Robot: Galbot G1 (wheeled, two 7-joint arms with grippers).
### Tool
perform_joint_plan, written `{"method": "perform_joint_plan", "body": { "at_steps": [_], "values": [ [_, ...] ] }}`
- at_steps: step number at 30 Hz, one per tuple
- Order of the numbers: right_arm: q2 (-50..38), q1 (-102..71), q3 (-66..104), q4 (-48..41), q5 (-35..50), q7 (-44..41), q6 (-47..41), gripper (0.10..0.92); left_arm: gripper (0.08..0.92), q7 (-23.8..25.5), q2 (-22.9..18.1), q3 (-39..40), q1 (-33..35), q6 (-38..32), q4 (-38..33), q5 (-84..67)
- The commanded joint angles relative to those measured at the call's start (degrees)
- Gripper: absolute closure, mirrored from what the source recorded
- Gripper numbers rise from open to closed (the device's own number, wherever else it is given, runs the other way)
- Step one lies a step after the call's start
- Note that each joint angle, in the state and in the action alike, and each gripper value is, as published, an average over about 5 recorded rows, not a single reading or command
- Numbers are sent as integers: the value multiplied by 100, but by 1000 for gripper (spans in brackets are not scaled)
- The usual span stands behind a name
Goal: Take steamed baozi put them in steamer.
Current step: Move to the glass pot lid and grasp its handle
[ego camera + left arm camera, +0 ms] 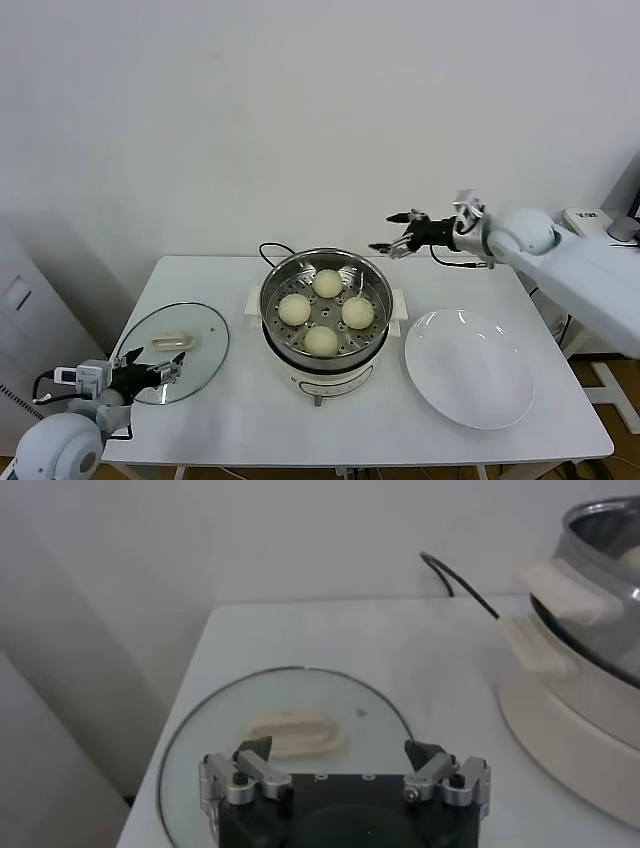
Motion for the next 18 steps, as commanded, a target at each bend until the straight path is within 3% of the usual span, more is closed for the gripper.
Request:
{"method": "perform_joint_plan", "body": {
  "at_steps": [1,9,18],
  "values": [
    [380,-4032,4532,454,-733,1420,1067,203,177,460,-6,15,81,-807,207,2161],
    [1646,-5624,6265,900,-1891,1548,1022,203,177,778,1,28,420,-1894,712,4597],
    [2696,-6436,7091,1123,-2435,1562,904,203,177,909,-130,38,578,-3166,1588,7213]
  ]
}}
